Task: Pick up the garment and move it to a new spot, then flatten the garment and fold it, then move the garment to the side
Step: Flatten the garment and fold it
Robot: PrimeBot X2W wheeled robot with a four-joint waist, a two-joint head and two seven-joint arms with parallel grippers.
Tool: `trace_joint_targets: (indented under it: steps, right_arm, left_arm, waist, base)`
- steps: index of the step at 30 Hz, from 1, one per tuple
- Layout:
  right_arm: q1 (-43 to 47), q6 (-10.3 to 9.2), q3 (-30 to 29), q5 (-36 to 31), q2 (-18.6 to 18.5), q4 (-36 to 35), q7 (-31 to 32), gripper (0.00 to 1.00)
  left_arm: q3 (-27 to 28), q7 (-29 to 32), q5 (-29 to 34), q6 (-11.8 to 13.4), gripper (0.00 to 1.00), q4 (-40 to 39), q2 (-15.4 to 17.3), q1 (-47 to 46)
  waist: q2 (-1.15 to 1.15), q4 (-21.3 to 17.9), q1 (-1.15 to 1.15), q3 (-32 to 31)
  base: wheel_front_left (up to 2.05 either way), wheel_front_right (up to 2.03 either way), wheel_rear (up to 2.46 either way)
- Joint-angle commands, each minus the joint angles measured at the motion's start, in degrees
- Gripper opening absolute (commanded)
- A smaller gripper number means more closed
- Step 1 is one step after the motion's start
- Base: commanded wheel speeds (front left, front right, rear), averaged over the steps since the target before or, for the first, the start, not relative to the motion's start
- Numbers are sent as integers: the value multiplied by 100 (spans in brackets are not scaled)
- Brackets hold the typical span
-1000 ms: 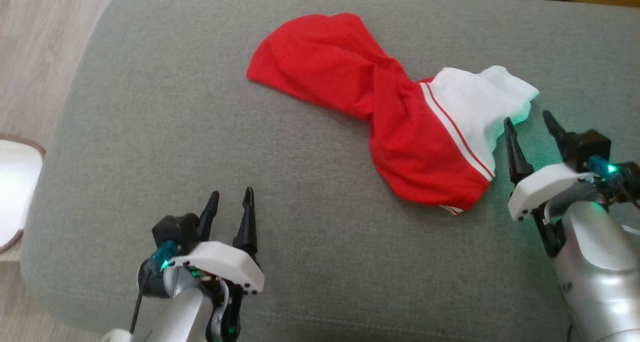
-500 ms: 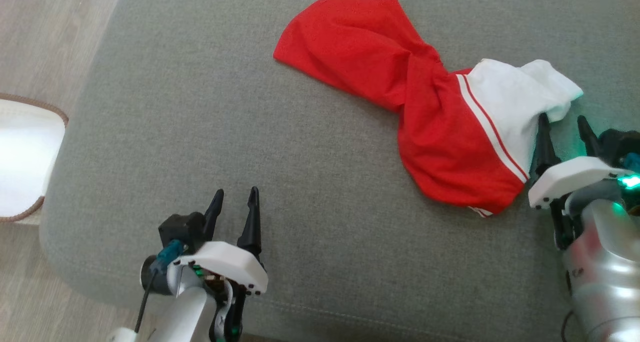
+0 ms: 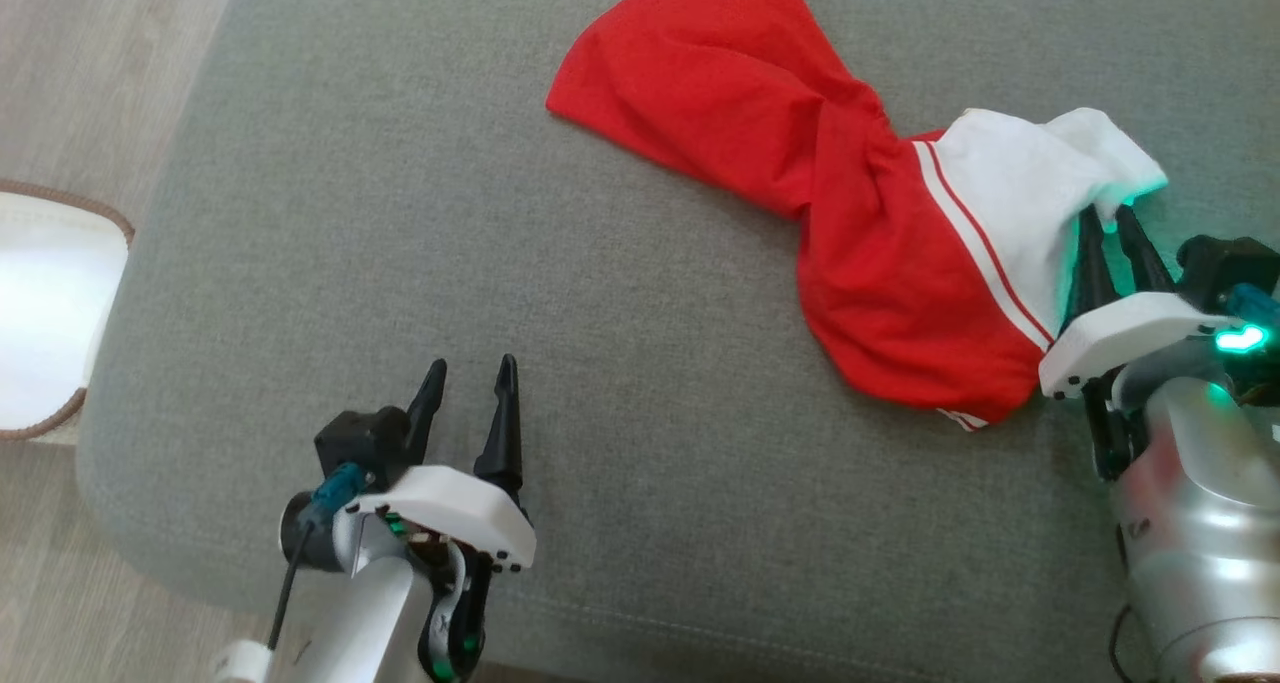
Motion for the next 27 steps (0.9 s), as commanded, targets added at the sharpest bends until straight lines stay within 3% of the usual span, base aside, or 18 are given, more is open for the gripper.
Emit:
trace_joint_targets:
  steps: [1, 2, 4, 5, 14, 16, 27]
  right_arm:
    - [-48, 37, 152, -32, 70, -193, -37, 34]
    - [-28, 37, 162, -28, 79, -208, -37, 27]
    - [13, 37, 179, -13, 88, -247, -37, 5]
    - [34, 37, 186, -14, 79, -309, -37, 0]
    - [104, 37, 192, 182, 50, -543, -37, 2]
    - [36, 37, 270, 248, 47, -556, -37, 98]
    - [-889, 37, 794, 111, -248, 470, 208, 100]
  left_arm:
    - [196, -30, 66, -5, 100, -155, 48, -143]
    - [198, -30, 68, -7, 100, -146, 48, -136]
    - [204, -30, 67, -15, 100, -132, 48, -117]
    - [201, -30, 68, -17, 100, -128, 48, -112]
    - [212, -30, 68, -22, 100, -119, 48, -66]
    - [207, -30, 68, -23, 100, -131, 48, -75]
    - [144, -30, 1, -15, 100, -183, 48, -120]
  waist:
    - [0, -22, 0, -33]
    - [0, -33, 0, -52]
    - [0, -53, 0, -88]
    - [0, -63, 0, -108]
    - [0, -140, 0, -241]
    - [0, -128, 0, -225]
    - [0, 141, 0, -68]
  base:
    - [0, 0, 0]
    - [0, 0, 0]
    - [0, 0, 0]
    - [0, 0, 0]
    - [0, 0, 0]
    - [0, 0, 0]
    - [0, 0, 0]
